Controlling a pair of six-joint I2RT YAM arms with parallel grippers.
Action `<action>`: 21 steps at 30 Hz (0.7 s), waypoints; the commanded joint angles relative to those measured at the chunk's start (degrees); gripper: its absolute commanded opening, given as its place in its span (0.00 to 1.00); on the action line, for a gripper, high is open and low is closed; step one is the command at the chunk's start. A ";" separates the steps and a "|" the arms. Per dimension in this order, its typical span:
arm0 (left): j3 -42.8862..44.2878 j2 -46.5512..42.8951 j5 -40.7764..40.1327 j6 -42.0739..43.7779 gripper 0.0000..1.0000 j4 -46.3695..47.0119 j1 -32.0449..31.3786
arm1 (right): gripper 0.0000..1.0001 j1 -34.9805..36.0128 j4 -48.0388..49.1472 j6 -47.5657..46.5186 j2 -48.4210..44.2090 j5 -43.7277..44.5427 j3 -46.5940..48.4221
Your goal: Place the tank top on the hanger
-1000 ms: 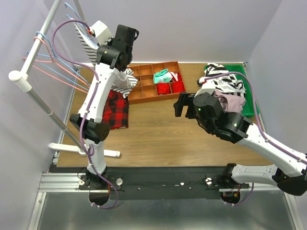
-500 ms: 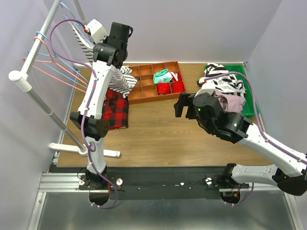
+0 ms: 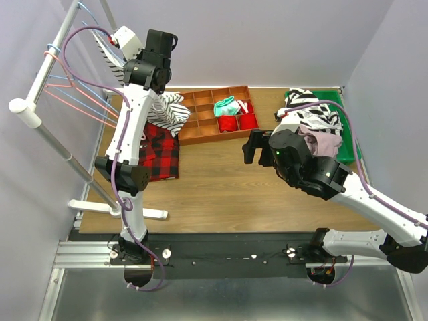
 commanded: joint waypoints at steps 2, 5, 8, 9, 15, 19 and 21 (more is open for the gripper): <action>1.06 -3.70 0.41 -0.73 0.00 1.66 0.61 | 0.98 0.38 -0.75 0.33 -0.68 0.68 -0.95; 1.15 -4.58 0.85 -0.47 0.00 2.18 0.61 | 0.98 0.38 -0.58 0.33 -0.68 0.51 -0.95; 1.24 -5.20 1.12 -0.29 0.00 2.28 0.61 | 0.98 0.38 -0.23 0.42 -0.68 0.33 -1.12; 1.15 -5.29 1.12 -0.29 0.00 2.36 0.61 | 0.98 0.29 -0.14 0.33 -0.60 0.24 -1.12; 0.98 -6.17 1.11 -0.29 0.00 2.54 0.87 | 0.98 0.38 0.04 0.33 -0.60 0.24 -1.56; 0.98 -5.29 3.40 -0.90 0.00 2.45 1.83 | 0.98 0.38 -0.14 0.33 -0.86 0.16 -1.74; 0.98 -4.85 4.19 -1.34 0.00 2.10 2.10 | 0.98 0.38 -0.14 0.42 -1.12 0.24 -2.00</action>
